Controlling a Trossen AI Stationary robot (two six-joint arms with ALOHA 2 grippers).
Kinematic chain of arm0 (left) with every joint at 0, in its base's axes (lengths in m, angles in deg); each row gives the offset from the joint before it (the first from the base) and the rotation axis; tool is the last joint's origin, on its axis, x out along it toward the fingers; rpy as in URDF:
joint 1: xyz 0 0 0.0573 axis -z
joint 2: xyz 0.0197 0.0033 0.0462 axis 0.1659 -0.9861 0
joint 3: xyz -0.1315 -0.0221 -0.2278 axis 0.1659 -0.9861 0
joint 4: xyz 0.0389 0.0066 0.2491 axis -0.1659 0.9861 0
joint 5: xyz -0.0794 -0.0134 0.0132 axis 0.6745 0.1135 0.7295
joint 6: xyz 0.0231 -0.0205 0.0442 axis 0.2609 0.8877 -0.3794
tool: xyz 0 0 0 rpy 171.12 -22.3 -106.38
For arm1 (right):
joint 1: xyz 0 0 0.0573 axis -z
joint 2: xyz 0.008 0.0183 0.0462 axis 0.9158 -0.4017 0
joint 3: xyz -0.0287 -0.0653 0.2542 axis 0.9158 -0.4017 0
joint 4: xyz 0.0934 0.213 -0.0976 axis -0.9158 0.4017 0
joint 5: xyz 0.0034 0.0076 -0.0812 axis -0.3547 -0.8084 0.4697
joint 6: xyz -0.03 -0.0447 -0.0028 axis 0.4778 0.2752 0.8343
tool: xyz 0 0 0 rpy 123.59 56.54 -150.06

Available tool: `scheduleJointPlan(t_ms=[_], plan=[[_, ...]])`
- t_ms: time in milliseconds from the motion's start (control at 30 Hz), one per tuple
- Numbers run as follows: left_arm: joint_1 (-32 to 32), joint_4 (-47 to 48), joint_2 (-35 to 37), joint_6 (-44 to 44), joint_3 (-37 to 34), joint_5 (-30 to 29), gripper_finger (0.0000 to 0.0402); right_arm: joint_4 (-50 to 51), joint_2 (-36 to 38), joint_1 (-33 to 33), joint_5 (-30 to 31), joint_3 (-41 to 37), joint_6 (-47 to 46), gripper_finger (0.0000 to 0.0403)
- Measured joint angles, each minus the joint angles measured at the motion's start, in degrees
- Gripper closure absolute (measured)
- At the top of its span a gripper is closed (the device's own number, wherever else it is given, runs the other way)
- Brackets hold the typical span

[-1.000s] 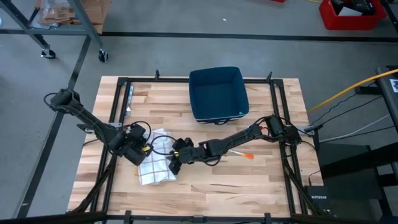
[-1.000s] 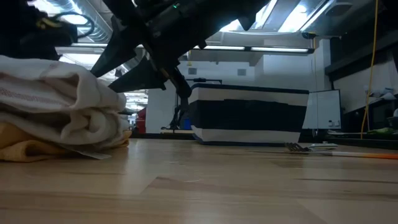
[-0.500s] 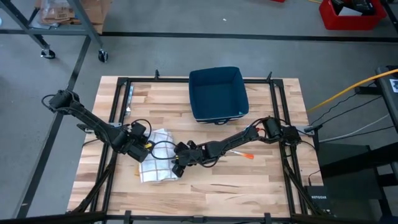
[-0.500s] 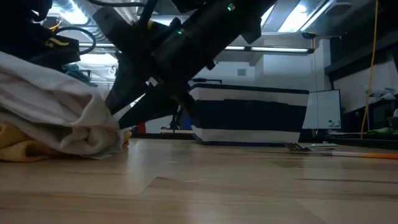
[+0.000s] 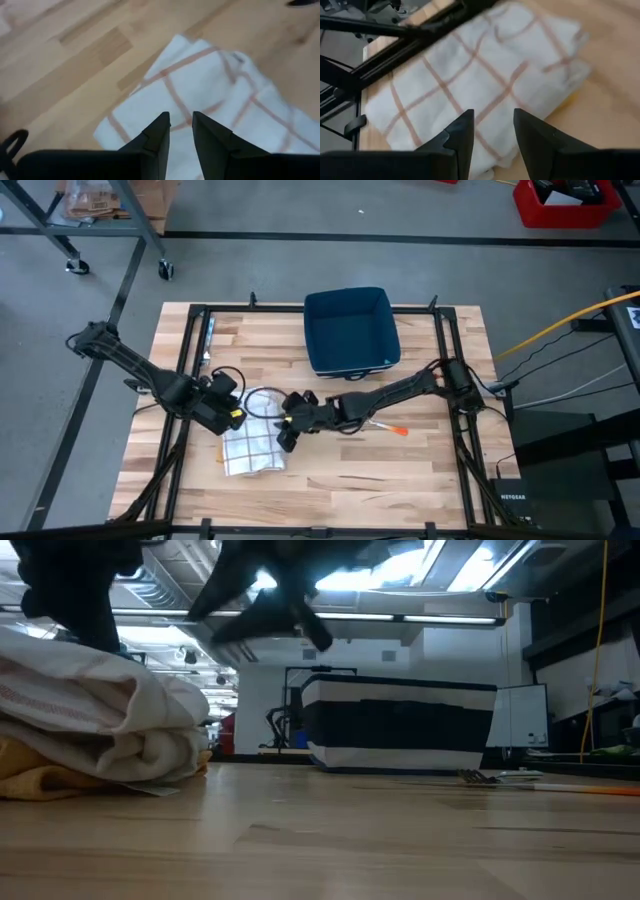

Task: Fold towel
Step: Stack the folded white patterned towel on top of the other patterned white towel, then put the stacked folded towels into the blue laundry organizer

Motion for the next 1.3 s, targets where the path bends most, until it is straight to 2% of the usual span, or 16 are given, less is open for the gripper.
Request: scheduleJointPlan(t_ms=[267, 433, 567, 800, 933, 1067, 1300], plan=[[0.0, 0.2, 4.0, -2.9, 0.7, 2.8, 0.0326, 0.2, 2.6, 1.0, -1.4, 0.0, 2.2, 0.0260], [-0.1, 0.2, 4.0, -10.9, 0.7, 3.0, 0.0323, 3.5, 2.6, 2.2, -8.8, 0.0, 2.2, 0.0260], [-0.1, 0.5, 4.0, -14.5, 0.7, 3.0, 0.0294, 3.1, 2.6, 3.4, -13.7, 0.0, 2.2, 0.0260], [-0.2, 0.8, 4.1, -11.3, 0.7, 3.2, 0.0225, 5.0, 2.9, 5.6, -18.5, 0.0, -0.9, 0.0260], [-0.3, 7.2, 6.4, -4.9, 1.6, 10.0, 0.0224, 10.9, 4.8, 6.3, -20.6, 0.0, 0.6, 0.0260], [-0.2, 19.7, 9.9, -2.2, 4.8, 19.3, 0.0235, 23.0, 9.0, 6.2, -18.2, 0.0, 5.0, 0.0260], [1.7, 28.3, 19.2, -0.8, 11.2, 19.7, 0.0239, 45.0, 21.7, 6.1, -2.6, 0.0, 5.2, 0.0260]])
